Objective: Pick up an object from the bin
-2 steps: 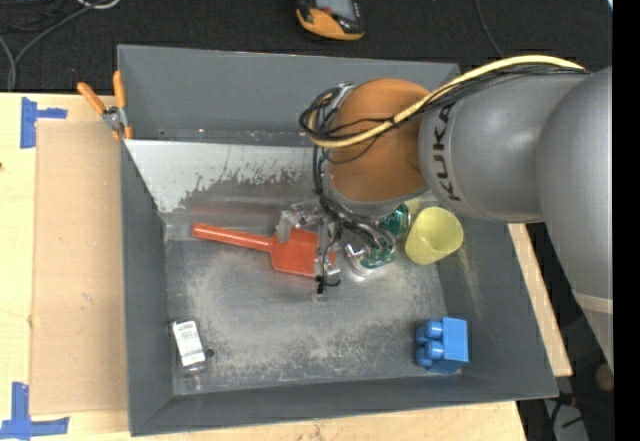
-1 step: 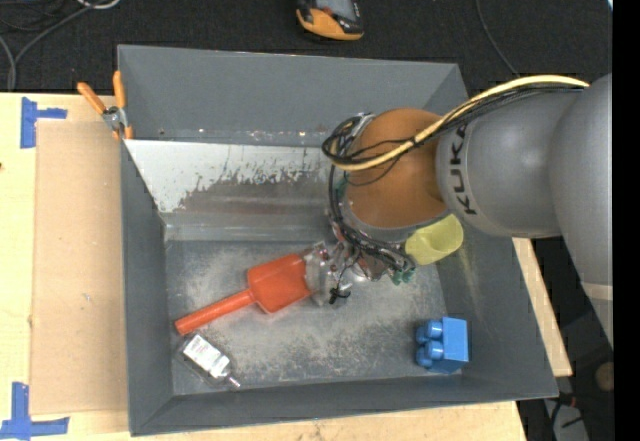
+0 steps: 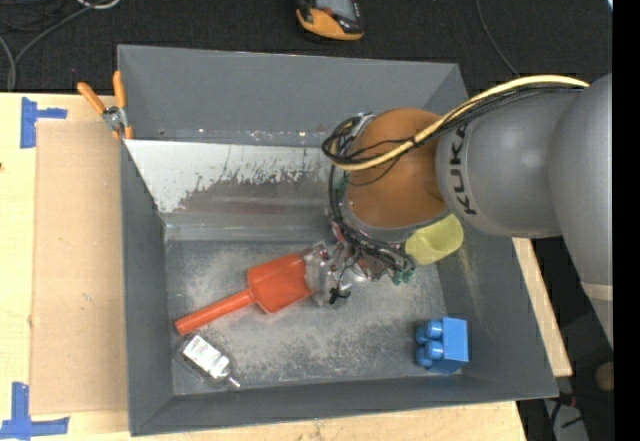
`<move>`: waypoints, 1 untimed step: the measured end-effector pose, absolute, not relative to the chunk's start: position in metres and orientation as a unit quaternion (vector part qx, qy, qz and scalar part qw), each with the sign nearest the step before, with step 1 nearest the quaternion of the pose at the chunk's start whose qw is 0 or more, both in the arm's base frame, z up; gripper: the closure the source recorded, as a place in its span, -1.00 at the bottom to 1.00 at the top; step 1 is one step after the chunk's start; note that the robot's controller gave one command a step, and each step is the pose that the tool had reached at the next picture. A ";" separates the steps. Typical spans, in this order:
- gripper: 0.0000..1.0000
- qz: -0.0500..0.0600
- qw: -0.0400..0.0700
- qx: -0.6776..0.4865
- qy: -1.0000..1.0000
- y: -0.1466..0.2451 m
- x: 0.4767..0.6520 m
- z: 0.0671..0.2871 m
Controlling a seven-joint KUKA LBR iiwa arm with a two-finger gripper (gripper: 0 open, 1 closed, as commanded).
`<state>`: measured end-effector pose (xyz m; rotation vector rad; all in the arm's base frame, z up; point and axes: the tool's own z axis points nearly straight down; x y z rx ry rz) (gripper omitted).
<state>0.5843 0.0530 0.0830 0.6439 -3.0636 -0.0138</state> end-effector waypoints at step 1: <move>1.00 -0.005 0.006 0.213 -0.977 0.050 0.580 0.090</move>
Offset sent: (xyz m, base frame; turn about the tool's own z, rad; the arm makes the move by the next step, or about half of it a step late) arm -0.0044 0.0091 0.0020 -0.0239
